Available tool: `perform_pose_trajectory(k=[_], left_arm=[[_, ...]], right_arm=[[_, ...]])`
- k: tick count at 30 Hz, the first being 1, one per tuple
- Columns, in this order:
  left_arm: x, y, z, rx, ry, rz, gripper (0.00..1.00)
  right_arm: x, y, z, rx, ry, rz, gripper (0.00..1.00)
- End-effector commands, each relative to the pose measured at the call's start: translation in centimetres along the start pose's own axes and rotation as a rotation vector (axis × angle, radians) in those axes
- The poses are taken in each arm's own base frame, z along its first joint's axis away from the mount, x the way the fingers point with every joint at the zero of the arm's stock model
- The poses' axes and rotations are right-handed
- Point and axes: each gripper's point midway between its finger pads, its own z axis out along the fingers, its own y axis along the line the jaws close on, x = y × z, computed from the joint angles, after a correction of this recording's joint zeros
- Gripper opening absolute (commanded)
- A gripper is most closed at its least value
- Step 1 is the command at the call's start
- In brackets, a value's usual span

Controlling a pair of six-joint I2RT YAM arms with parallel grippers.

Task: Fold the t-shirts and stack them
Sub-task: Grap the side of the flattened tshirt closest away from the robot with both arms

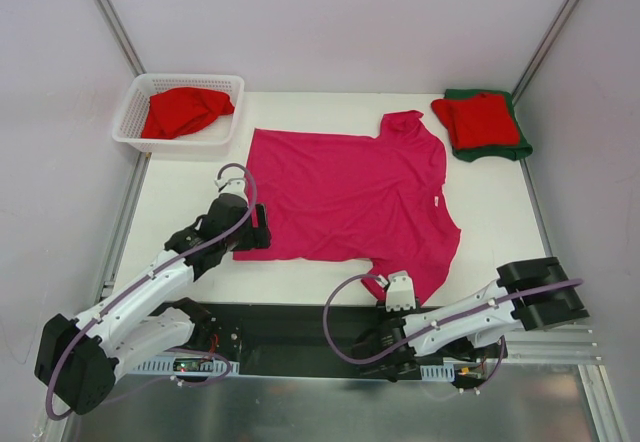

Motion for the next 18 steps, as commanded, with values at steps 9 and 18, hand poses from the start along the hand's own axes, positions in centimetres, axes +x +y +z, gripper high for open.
perform_pose_trajectory(k=[9,18], left_arm=[[-0.7,-0.7,-0.2,0.018,-0.020,-0.009,0.77],[-0.5,-0.6,-0.1,0.017,-0.019,-0.012,0.77]], right_arm=[[-1.1,-0.4,1.6,0.098,-0.070,-0.038,0.47],[-2.7,-0.5,2.2,0.122,-0.104,-0.016,0.47]])
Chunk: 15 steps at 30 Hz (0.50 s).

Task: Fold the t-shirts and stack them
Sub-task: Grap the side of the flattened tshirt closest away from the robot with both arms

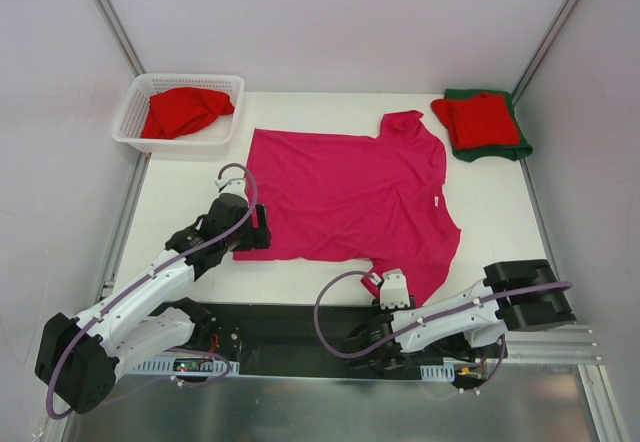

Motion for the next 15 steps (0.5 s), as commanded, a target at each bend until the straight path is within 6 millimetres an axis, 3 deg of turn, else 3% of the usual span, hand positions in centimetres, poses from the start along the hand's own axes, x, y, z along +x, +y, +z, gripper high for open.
perform_pose_trajectory(k=[1,15], left_arm=[[-0.5,-0.6,-0.2,0.018,-0.020,-0.010,0.77],[-0.3,-0.5,-0.2,0.013,-0.020,-0.013,0.77]], right_arm=[[-2.6,-0.5,1.9,0.050,-0.128,0.014,0.47],[-3.9,-0.7,2.1,0.053,-0.144,0.039,0.47]])
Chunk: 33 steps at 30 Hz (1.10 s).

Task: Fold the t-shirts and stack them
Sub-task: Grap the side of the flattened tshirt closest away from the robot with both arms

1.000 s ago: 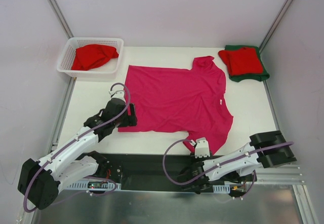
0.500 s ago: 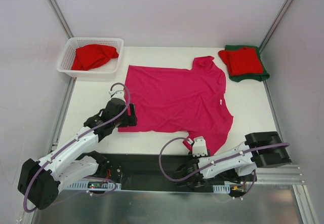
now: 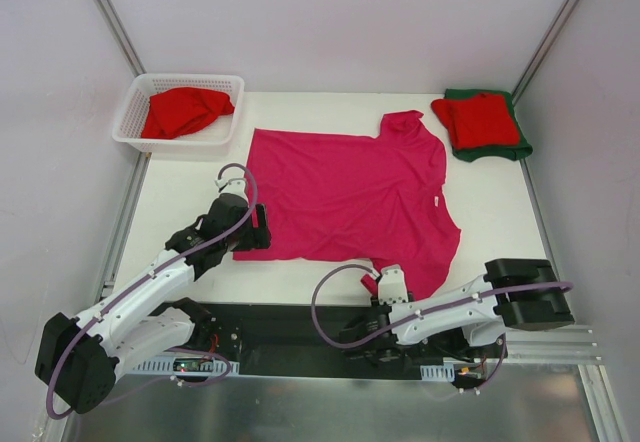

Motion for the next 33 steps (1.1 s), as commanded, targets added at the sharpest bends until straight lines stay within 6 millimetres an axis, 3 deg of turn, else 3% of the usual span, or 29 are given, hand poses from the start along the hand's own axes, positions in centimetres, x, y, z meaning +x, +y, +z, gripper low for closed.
perform_pose_trajectory(k=[1,7,13,26,33], left_arm=[[-0.3,-0.4,-0.1,0.012,-0.018,-0.013,0.77],[-0.3,-0.4,0.0,0.009,-0.016,-0.017,0.77],[-0.2,-0.4,0.1,0.006,-0.011,-0.013,0.77],[-0.3,-0.5,0.2,0.005,-0.008,-0.011,0.77],[-0.2,-0.5,0.2,0.004,-0.005,-0.011,0.77]], right_arm=[[-3.8,-0.7,1.7,0.015,-0.200,0.053,0.47],[-4.2,-1.5,1.6,0.023,-0.216,0.061,0.47],[-3.3,-1.5,2.3,0.044,-0.183,0.051,0.47],[-2.4,-1.0,0.7,0.007,-0.150,0.002,0.47],[-1.0,-1.7,1.1,-0.012,-0.127,0.012,0.47]])
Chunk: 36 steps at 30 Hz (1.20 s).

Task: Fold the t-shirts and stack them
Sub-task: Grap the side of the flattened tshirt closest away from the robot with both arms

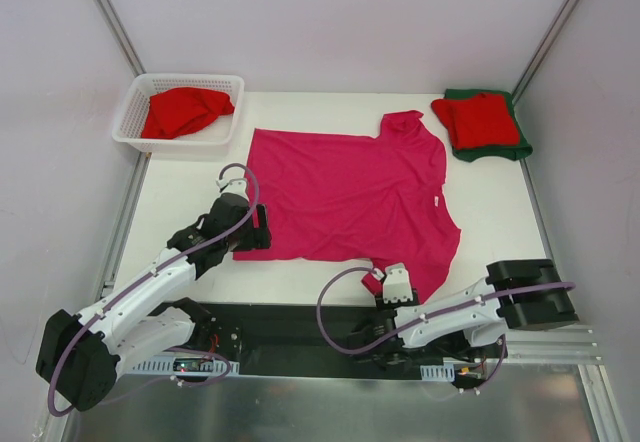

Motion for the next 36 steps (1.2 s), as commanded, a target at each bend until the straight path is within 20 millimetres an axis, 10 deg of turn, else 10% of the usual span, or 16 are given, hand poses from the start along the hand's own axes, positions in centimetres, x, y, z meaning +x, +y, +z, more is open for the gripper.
perform_pose_trajectory(k=[1,13,26,36], left_arm=[[-0.4,-0.5,0.0,0.011,-0.018,-0.016,0.77],[-0.2,-0.4,-0.2,0.014,-0.022,-0.019,0.77],[-0.1,-0.3,-0.2,0.012,-0.024,-0.018,0.77],[3.0,0.5,0.0,0.019,0.037,-0.058,0.76]], right_arm=[[0.6,-1.0,0.0,0.007,0.013,0.019,0.47],[1.6,-0.3,0.5,0.023,0.025,0.007,0.36],[1.3,-0.3,0.4,0.032,0.016,0.002,0.01],[-1.0,0.0,-0.9,0.004,-0.037,0.012,0.01]])
